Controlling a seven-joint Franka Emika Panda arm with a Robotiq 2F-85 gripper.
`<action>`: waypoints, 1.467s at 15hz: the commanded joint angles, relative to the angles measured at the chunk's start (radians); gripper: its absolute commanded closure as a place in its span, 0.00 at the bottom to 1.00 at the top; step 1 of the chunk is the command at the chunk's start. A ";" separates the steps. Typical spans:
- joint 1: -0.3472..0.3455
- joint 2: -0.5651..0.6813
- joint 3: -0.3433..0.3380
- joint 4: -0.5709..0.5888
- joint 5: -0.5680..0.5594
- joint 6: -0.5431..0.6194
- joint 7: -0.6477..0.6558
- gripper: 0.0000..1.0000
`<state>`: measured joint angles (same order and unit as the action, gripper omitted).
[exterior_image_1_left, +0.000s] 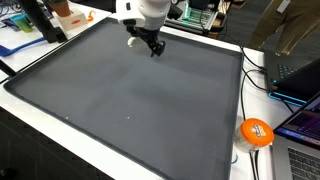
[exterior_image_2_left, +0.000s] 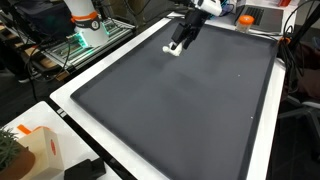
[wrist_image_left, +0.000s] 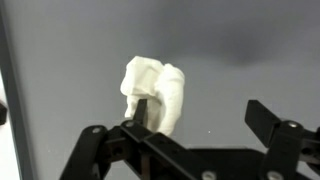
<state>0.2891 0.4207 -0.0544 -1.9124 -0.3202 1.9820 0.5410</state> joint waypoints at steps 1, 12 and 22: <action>0.015 0.023 -0.002 0.021 -0.074 -0.042 0.107 0.00; -0.089 0.119 0.042 0.099 0.129 0.001 -0.099 0.00; -0.046 0.031 0.018 0.080 0.032 0.051 -0.044 0.00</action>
<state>0.1990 0.4649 0.0086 -1.8144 -0.1867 2.0082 0.3585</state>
